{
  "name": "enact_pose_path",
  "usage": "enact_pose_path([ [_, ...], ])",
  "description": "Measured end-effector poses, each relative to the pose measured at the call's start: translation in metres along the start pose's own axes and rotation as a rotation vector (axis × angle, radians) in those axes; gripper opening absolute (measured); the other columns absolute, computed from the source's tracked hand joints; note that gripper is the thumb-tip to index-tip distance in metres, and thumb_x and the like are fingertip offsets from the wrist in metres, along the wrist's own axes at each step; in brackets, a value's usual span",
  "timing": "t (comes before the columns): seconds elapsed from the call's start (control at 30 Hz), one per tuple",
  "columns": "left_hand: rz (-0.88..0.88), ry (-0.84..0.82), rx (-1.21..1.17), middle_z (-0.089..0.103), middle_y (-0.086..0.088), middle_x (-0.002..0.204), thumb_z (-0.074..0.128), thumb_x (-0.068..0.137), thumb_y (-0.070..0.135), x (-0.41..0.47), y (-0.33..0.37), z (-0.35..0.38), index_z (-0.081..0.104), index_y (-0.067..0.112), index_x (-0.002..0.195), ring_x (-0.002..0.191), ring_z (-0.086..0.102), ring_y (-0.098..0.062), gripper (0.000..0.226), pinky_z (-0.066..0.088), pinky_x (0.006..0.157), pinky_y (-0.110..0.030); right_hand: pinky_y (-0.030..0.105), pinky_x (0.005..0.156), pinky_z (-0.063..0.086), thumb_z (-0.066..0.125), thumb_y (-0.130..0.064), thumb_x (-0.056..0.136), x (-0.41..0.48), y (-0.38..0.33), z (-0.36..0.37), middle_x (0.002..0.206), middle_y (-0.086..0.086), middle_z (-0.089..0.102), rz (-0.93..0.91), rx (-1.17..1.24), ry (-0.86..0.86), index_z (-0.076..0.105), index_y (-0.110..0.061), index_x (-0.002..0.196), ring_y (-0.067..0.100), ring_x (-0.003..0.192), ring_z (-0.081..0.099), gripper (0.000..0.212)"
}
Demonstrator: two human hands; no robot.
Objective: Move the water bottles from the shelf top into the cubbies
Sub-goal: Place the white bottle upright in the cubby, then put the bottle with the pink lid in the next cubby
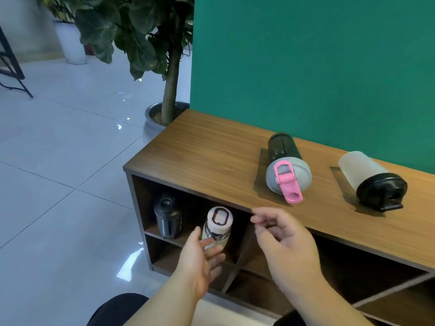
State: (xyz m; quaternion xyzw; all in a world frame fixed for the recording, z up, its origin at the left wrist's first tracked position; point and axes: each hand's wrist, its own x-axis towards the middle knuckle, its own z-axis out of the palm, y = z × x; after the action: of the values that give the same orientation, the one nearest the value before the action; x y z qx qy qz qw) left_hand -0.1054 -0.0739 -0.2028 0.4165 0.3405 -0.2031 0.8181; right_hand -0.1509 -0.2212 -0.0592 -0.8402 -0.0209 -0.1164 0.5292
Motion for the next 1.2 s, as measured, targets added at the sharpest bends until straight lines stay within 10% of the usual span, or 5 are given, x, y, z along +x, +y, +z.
enact_pose_path([
  [0.33,0.085,-0.189,0.028,0.070,-0.018,0.132,0.038,0.102,0.059,-0.051,-0.012,-0.002,0.060,0.013,0.136,0.122,0.065,-0.035,0.062,0.043,0.113,-0.056,0.045,0.108,0.037,0.082,-0.059,0.064,0.098,0.007,-0.054,0.162,-0.002,0.013,-0.008,-0.742,0.042,0.023,-0.038,0.151,0.027,0.144,0.028,0.107],
  [0.67,0.084,-0.188,0.147,0.073,-0.019,0.128,0.038,0.104,0.055,-0.072,-0.028,0.006,0.063,0.012,0.130,0.119,0.067,-0.036,0.056,0.048,0.105,-0.054,0.024,0.062,0.048,0.082,-0.038,0.064,0.051,-0.008,-0.078,0.142,-0.004,0.040,0.008,-0.659,-0.102,0.026,-0.036,0.143,0.020,0.101,0.061,0.097],
  [0.9,0.058,-0.231,0.075,0.079,-0.014,0.101,0.039,0.099,0.061,-0.061,-0.058,0.037,0.069,0.011,0.111,0.108,0.070,-0.039,0.060,0.051,0.096,-0.052,0.031,0.076,0.057,0.086,-0.039,0.059,-0.025,-0.031,-0.148,0.101,-0.016,0.065,0.131,-0.150,-0.454,0.051,-0.050,0.112,0.008,0.093,0.064,0.064],
  [1.0,-0.007,-0.235,0.040,0.074,-0.018,0.129,0.038,0.100,0.063,-0.060,-0.075,0.053,0.069,0.015,0.130,0.126,0.065,-0.042,0.065,0.051,0.107,-0.060,0.035,0.077,0.058,0.084,-0.038,0.058,-0.033,-0.011,-0.162,0.097,-0.012,0.067,0.229,-0.215,-0.547,0.055,-0.046,0.106,0.009,0.089,0.065,0.056],
  [1.2,-0.169,-0.043,0.027,0.074,-0.025,0.124,0.057,0.098,0.054,-0.043,-0.116,0.089,0.065,0.007,0.133,0.112,0.071,-0.041,0.059,0.066,0.060,-0.046,0.032,0.084,0.055,0.078,-0.045,0.057,-0.036,0.063,-0.149,0.111,-0.014,0.061,0.387,-0.253,-0.390,0.047,-0.044,0.121,0.008,0.096,0.062,0.071],
])
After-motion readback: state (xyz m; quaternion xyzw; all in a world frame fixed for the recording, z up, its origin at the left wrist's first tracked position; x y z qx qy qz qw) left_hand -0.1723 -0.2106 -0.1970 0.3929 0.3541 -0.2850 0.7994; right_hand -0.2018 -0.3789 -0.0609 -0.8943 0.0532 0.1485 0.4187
